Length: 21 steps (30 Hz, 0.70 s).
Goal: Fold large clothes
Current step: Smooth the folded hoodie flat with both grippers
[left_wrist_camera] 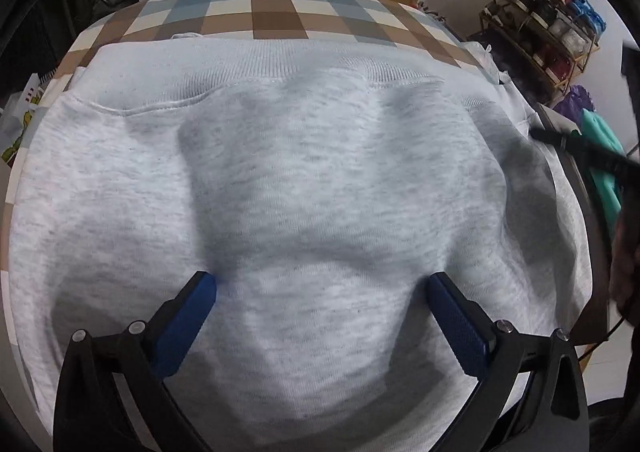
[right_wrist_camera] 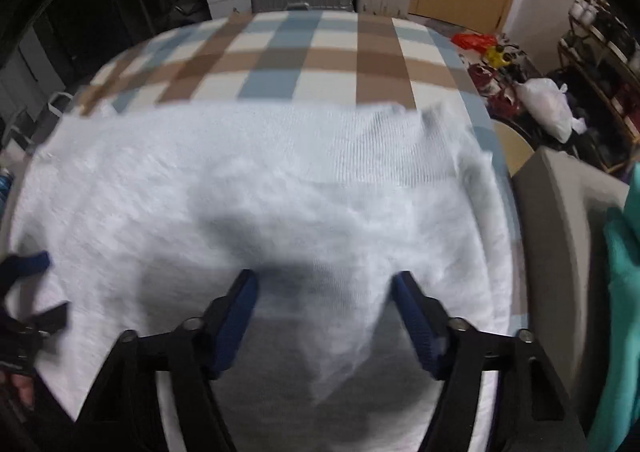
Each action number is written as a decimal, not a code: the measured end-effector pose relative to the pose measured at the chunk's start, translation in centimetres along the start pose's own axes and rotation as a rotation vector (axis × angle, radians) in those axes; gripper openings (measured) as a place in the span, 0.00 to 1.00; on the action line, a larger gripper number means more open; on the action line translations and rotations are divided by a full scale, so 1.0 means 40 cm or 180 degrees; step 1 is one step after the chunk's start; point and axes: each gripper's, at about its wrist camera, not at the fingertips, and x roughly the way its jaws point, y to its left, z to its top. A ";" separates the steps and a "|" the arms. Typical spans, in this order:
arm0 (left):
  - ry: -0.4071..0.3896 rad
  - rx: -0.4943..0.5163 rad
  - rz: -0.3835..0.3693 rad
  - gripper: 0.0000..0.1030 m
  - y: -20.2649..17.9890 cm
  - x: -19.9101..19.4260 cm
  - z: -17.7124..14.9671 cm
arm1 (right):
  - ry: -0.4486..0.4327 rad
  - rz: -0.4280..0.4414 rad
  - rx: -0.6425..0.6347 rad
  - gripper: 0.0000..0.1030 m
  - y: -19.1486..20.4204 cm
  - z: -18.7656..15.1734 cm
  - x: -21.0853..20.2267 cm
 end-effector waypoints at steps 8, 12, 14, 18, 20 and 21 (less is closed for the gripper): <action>-0.0040 0.0100 -0.0024 0.99 -0.006 -0.051 -0.033 | 0.0310 -0.0250 -0.0147 0.45 0.043 0.075 0.177; 0.0011 0.0088 -0.0034 0.99 -0.006 -0.049 -0.027 | 0.0315 -0.0513 -0.0193 0.35 0.080 0.098 0.174; 0.0032 0.0093 -0.0041 0.99 -0.004 -0.050 -0.026 | 0.0242 -0.0439 -0.0230 0.17 0.104 0.123 0.142; 0.0073 0.0081 -0.0080 0.99 -0.002 -0.052 -0.025 | 0.0065 0.0038 -0.0009 0.25 0.144 0.153 0.101; 0.0099 0.0075 -0.0089 0.99 -0.002 -0.053 -0.023 | 0.0226 0.0135 -0.0062 0.22 0.190 0.151 0.138; 0.0119 0.0069 -0.0125 0.99 -0.001 -0.054 -0.022 | 0.0315 0.0044 -0.0127 0.23 0.210 0.142 0.165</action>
